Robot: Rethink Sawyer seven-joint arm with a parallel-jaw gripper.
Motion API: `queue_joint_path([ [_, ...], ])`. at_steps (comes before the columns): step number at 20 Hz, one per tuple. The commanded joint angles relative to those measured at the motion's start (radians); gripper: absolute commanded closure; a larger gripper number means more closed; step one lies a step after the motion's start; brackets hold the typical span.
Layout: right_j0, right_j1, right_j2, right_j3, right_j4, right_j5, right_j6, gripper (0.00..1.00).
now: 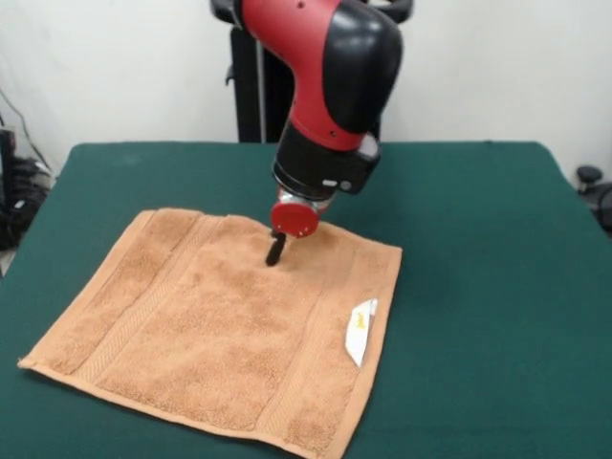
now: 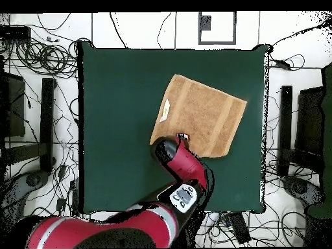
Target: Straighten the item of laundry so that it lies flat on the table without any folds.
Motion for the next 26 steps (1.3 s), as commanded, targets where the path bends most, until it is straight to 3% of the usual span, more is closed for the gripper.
queue_joint_path([
  [1, 0.074, 0.181, 0.136, -0.376, 0.127, 0.22, 0.428, 0.0],
  [9, 0.08, 0.216, 0.132, -0.407, 0.162, 0.164, 0.443, 0.0],
  [14, 0.063, 0.185, 0.165, -0.363, 0.148, 0.145, 0.399, 0.0],
  [20, 0.009, 0.074, 0.262, -0.198, 0.11, 0.073, 0.256, 0.0],
  [23, -0.065, 0.009, 0.345, -0.099, 0.061, -0.003, 0.154, 0.0],
  [26, -0.1, -0.004, 0.382, -0.071, 0.022, -0.054, 0.15, 0.0],
])
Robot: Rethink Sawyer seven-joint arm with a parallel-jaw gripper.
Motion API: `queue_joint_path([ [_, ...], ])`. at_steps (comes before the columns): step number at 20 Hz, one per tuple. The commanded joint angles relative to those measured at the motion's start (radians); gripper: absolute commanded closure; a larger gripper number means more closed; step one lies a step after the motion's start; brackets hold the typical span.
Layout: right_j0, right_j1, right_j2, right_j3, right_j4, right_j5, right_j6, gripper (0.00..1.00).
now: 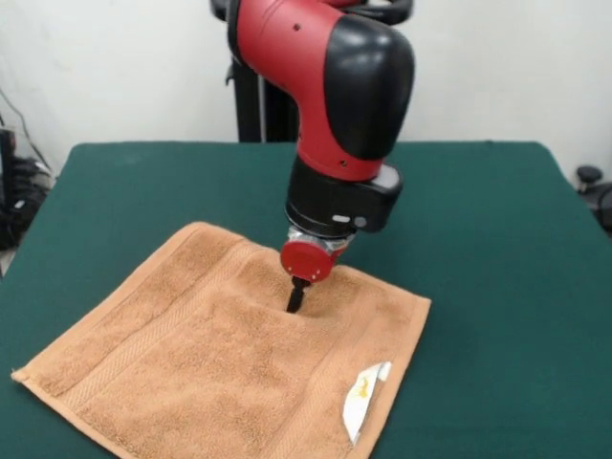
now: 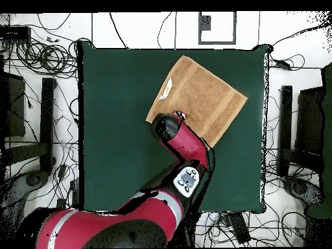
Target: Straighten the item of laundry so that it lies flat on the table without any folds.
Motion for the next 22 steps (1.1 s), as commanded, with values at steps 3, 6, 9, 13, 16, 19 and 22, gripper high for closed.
queue_joint_path([
  [3, -0.031, -0.001, 0.322, 0.088, -0.049, -0.14, 0.052, 0.0],
  [6, -0.028, -0.017, 0.322, 0.108, -0.053, -0.129, 0.071, 0.0],
  [9, -0.008, -0.035, 0.312, 0.135, -0.051, -0.101, 0.095, 0.0],
  [13, -0.037, -0.085, 0.37, 0.228, -0.054, -0.16, 0.099, 0.0],
  [16, -0.077, -0.109, 0.423, 0.283, -0.077, -0.219, 0.092, 0.0],
  [19, -0.085, -0.11, 0.443, 0.302, -0.092, -0.256, 0.115, 0.0],
  [22, -0.059, -0.114, 0.444, 0.313, -0.07, -0.263, 0.162, 0.0],
])
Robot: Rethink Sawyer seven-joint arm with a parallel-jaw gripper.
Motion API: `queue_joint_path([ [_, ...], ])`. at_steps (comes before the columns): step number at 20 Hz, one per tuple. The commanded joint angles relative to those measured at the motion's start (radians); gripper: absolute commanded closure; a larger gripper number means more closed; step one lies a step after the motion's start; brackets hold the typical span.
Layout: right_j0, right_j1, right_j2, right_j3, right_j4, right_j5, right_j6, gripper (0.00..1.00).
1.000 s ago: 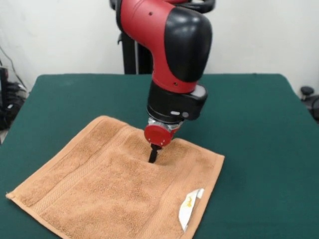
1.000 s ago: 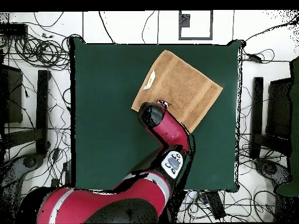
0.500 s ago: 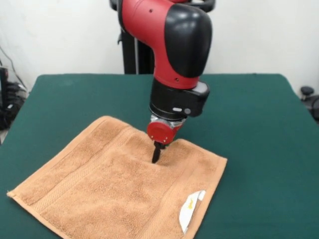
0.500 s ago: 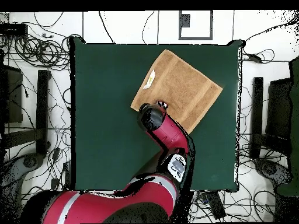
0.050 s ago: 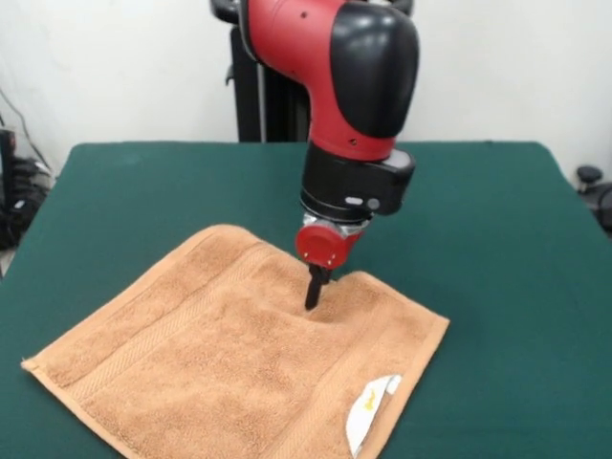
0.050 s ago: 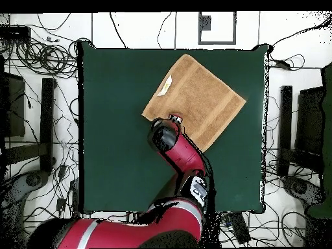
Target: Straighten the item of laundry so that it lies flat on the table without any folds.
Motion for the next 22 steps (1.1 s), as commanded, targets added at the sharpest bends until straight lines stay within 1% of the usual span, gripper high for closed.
queue_joint_path([
  [1, 0.056, 0.033, 0.219, 0.132, -0.006, -0.02, 0.18, 0.0],
  [5, 0.112, 0.038, 0.185, 0.116, 0.044, 0.012, 0.214, 0.0],
  [10, 0.115, 0.045, 0.194, 0.104, 0.063, 0.006, 0.219, 0.0],
  [13, 0.136, 0.047, 0.179, 0.096, 0.082, 0.022, 0.229, 0.0],
  [22, 0.154, 0.066, 0.176, 0.072, 0.111, 0.026, 0.23, 0.0],
])
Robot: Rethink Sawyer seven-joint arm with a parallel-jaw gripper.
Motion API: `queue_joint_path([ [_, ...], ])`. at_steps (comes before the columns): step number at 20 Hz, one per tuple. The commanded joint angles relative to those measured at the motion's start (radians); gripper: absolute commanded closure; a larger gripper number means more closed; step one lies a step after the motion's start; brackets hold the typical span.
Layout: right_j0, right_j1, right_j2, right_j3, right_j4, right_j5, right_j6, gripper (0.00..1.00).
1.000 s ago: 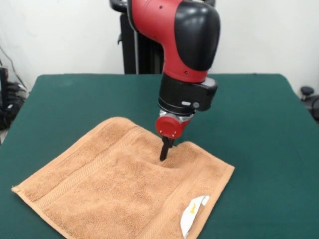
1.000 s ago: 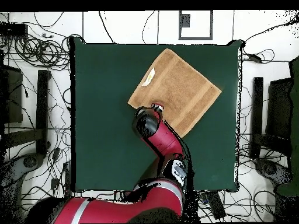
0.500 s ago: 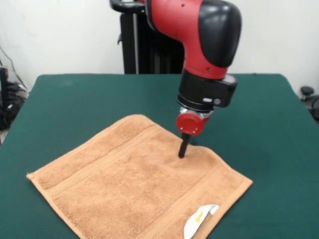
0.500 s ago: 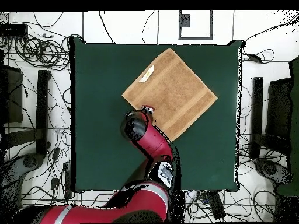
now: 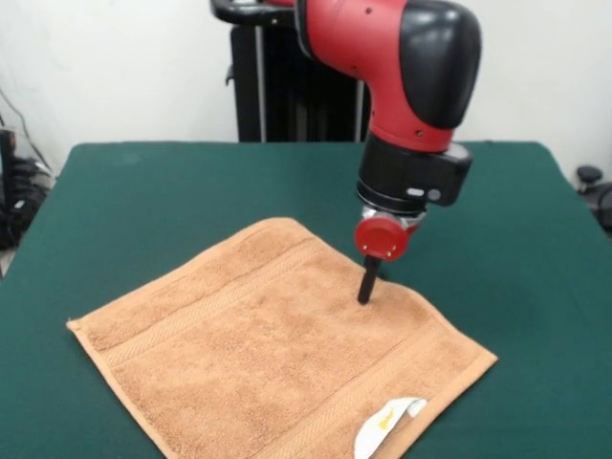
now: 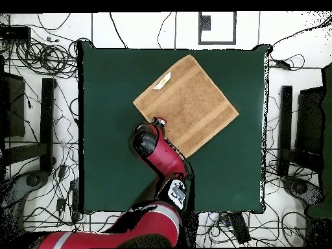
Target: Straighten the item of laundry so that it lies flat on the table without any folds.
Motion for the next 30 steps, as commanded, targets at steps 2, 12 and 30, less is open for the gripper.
queue_joint_path([
  [2, 0.08, 0.088, 0.141, 0.021, 0.085, 0.088, 0.238, 0.0],
  [12, 0.205, 0.073, 0.015, -0.001, 0.14, 0.255, 0.332, 0.0],
  [30, 0.405, 0.227, -0.27, -0.219, 0.07, 0.572, 0.655, 1.0],
])
